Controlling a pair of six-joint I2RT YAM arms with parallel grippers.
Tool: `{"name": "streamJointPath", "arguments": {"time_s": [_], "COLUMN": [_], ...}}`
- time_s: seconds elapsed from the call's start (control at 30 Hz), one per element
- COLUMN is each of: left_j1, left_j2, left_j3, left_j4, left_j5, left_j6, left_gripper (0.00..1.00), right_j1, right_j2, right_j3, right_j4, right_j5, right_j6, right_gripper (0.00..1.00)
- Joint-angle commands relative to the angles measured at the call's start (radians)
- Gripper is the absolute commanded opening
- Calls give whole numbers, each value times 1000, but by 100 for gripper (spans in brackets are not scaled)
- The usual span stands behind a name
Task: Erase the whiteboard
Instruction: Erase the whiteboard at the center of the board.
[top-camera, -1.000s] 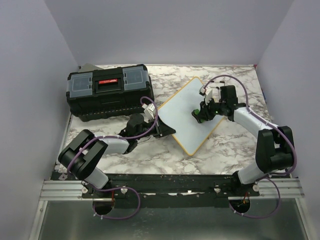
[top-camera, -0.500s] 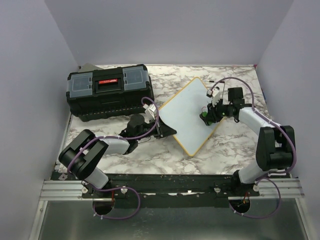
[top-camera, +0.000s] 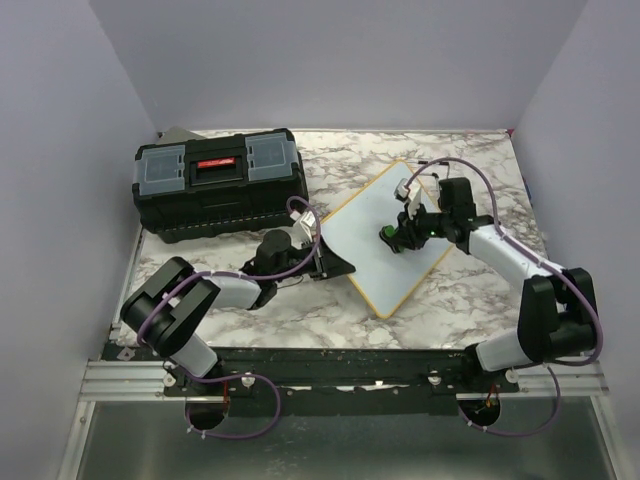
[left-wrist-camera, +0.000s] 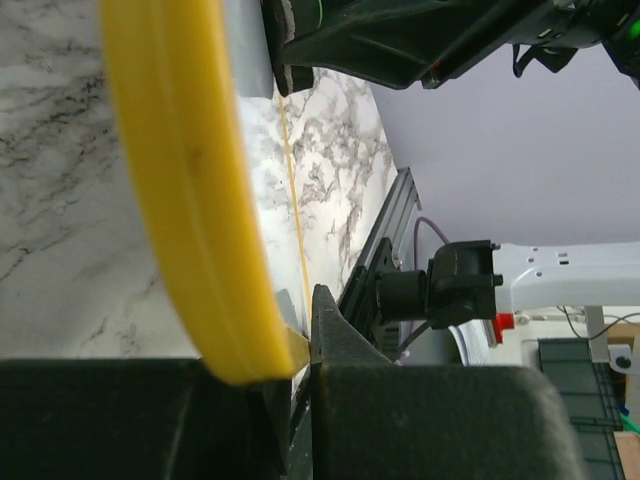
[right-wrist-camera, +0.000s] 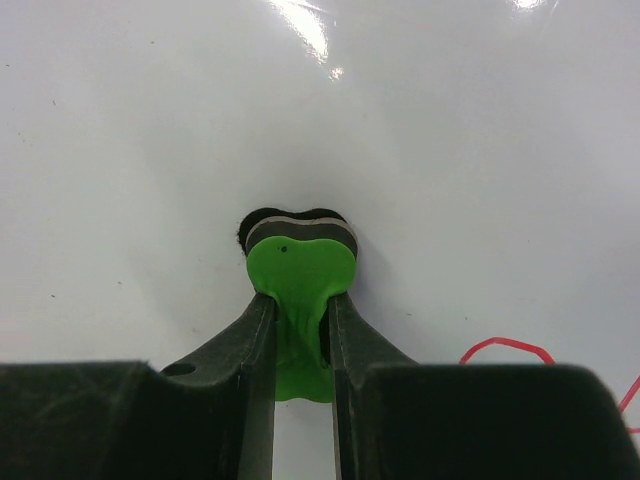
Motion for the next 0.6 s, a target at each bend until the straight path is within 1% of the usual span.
{"name": "streamJointPath", "arguments": {"time_s": [0.0,0.13,0.2,0.33,0.43,0.5,0.57], "left_j1": [-27,-26,-26,-27,-26,-27,-27], "left_j2": [-2,-16,-18,-16,-13,-14,-16], "left_j3": [7,-4,-6,-3,0,1,4], "left_j4": [159,157,153,152,152,150,147], "left_j5": [117,115,116,121,119,119,119], "left_j6": [7,9,13,11,11,10,10], "left_gripper": [0,0,0,0,0,0,0], "right_j1": [-28,-143,-162,-161,-152,-118,-68], "right_j2": [-34,34,63,97,121,121,95], "right_j3": [-88,-64,-30,40,108,118,84], "right_j4": [-44,-42,-39,12,17,-7,-24], "right_j5": [96,139,159,149,63,23,5], "right_j6": [-54,-49,-43,19,68,59,26], "right_gripper": [1,1,1,1,1,1,1]}}
